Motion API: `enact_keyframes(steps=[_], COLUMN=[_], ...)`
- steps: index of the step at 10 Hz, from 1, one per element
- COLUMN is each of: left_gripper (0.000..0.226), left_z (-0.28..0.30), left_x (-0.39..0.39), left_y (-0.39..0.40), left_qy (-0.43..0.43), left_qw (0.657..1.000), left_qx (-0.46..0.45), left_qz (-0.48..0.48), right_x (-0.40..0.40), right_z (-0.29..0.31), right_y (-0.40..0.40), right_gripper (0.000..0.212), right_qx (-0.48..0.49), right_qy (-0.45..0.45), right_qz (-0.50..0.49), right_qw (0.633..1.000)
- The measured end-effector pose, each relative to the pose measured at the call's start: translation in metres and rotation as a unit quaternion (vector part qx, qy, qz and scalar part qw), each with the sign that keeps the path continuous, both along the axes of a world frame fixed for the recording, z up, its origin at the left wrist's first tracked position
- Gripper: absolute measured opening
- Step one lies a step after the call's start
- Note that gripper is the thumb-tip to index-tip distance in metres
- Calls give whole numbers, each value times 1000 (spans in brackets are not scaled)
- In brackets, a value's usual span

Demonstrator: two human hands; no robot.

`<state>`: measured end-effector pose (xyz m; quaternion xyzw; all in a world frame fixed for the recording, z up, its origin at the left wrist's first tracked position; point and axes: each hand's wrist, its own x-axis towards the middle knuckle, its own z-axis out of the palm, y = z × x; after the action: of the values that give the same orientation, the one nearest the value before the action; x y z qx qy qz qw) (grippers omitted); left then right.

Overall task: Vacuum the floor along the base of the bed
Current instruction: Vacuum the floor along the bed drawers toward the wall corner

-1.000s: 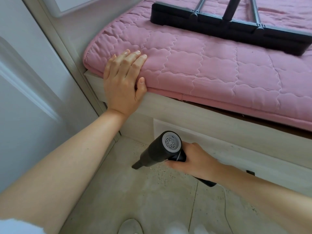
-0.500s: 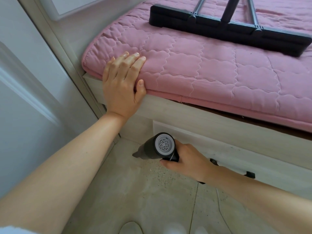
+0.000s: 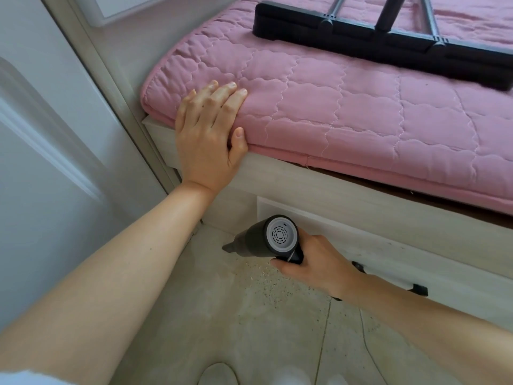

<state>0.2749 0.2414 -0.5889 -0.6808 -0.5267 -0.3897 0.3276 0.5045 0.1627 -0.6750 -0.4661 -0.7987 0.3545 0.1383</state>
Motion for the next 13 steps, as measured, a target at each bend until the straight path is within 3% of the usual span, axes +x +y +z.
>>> enact_keyframes(steps=[4,13], left_gripper=[55,48], left_z=[0,5], left_x=[0,2], left_y=[1,-4], left_qy=[-2,-11], left_qw=[1000,1000], left_qx=[4,-22], left_qz=[0,8], right_x=[-12,24], right_z=[-3,25], right_y=[2,-4], right_gripper=[60,53], right_qx=[54,22], right_qy=[-33,6], right_qz=[1,-25], right_qw=[998,999])
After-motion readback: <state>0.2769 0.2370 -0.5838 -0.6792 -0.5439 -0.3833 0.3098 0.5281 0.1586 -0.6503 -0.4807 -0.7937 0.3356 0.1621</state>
